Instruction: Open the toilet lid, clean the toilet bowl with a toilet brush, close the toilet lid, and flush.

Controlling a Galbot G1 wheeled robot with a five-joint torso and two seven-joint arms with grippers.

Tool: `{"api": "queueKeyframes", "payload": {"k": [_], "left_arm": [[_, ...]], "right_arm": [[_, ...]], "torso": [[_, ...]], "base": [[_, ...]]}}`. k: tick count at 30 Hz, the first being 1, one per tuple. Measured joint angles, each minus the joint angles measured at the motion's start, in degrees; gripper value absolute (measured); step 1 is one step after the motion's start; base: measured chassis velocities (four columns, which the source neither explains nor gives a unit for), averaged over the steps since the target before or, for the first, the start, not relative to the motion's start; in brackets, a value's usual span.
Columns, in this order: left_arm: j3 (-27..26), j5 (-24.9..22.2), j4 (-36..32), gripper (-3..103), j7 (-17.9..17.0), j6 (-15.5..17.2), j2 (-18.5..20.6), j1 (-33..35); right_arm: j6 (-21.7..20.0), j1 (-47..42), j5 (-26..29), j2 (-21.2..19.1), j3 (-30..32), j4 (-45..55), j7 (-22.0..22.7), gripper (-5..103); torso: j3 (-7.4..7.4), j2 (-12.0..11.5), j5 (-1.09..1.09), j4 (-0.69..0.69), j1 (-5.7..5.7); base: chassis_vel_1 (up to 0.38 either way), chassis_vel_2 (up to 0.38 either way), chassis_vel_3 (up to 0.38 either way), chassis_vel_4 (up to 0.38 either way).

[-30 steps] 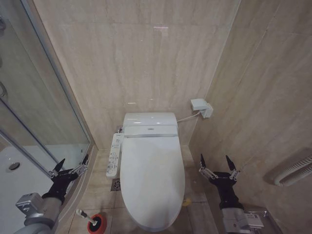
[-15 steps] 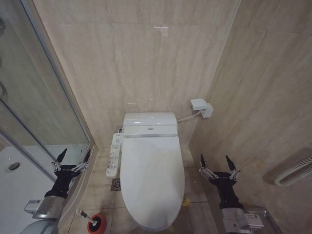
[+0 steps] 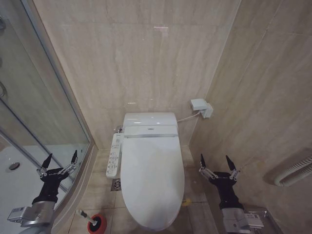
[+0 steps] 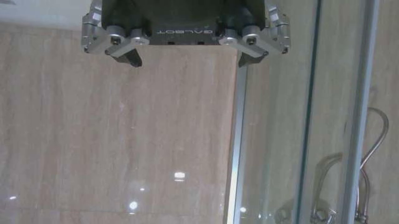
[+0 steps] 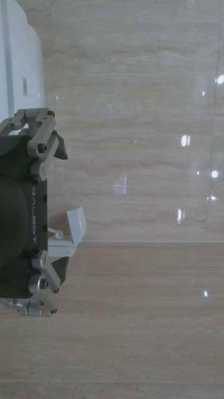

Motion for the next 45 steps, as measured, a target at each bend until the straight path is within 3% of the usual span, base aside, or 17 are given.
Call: {"api": "queueKeyframes", "payload": {"k": [45], "left_arm": [[0.5,-0.6,2.8,100,0.2,0.6,0.7,-3.2]], "right_arm": [[0.0,0.0,0.0,0.0,0.0,0.0,0.0,100]], "torso": [[0.0,0.0,0.0,0.0,0.0]], "base": [[-0.015,0.015,0.015,-0.018]]}}
